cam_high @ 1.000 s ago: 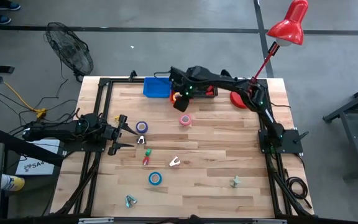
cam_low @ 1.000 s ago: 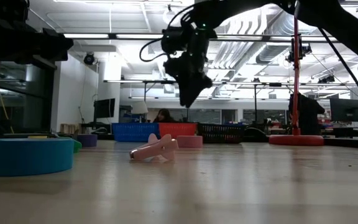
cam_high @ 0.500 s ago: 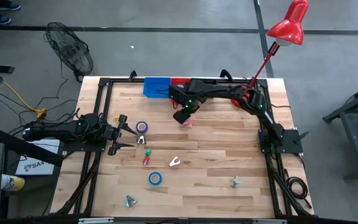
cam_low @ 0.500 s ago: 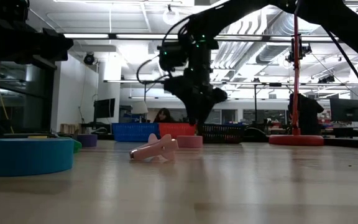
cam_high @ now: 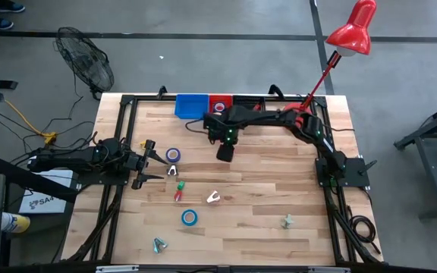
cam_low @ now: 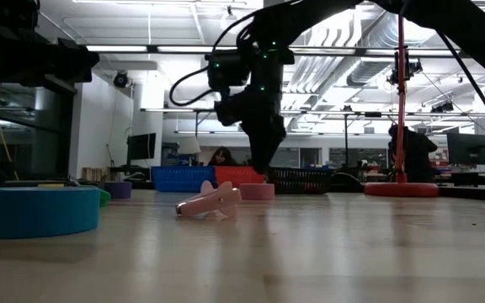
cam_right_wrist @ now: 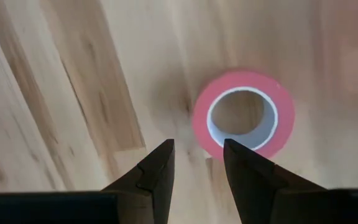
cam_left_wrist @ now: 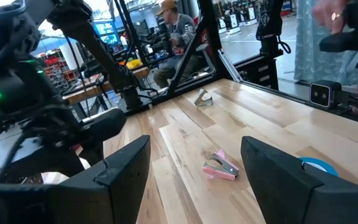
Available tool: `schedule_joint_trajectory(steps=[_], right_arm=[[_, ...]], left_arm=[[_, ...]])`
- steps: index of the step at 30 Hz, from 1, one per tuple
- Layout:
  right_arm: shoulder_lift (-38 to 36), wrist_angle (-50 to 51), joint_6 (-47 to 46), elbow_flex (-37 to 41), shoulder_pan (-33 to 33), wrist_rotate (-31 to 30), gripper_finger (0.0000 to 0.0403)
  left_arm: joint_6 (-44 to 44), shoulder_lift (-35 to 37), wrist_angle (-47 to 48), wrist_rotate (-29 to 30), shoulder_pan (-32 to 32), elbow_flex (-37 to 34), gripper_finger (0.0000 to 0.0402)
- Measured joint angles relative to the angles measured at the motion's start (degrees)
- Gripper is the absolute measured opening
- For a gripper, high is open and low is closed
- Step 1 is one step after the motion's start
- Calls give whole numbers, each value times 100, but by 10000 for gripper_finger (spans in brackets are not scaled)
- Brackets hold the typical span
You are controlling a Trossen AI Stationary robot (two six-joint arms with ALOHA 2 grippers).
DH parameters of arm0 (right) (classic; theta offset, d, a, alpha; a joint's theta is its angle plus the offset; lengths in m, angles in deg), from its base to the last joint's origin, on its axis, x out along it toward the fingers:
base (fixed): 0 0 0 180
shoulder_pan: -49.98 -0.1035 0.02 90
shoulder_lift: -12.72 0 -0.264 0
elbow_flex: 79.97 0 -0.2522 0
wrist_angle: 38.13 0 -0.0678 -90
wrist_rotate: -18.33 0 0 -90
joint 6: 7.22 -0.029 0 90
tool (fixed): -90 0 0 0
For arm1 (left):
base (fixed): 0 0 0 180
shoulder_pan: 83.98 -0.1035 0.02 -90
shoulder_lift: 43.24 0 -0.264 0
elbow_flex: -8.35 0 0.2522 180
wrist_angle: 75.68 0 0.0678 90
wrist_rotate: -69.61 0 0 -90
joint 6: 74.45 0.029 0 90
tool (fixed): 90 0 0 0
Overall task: Pick and place Stapler, Stapler remover, tape
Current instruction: Put the pink tape into the red basket
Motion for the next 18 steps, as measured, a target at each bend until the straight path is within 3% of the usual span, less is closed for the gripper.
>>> schedule_joint_trajectory(steps=[11,18], right_arm=[[0,-81,1916,0,-148,-308,129],[0,-330,2381,100,-182,-359,129]], left_arm=[[1,1,0,0,-1,0,247],[-1,1,0,0,-1,0,247]])
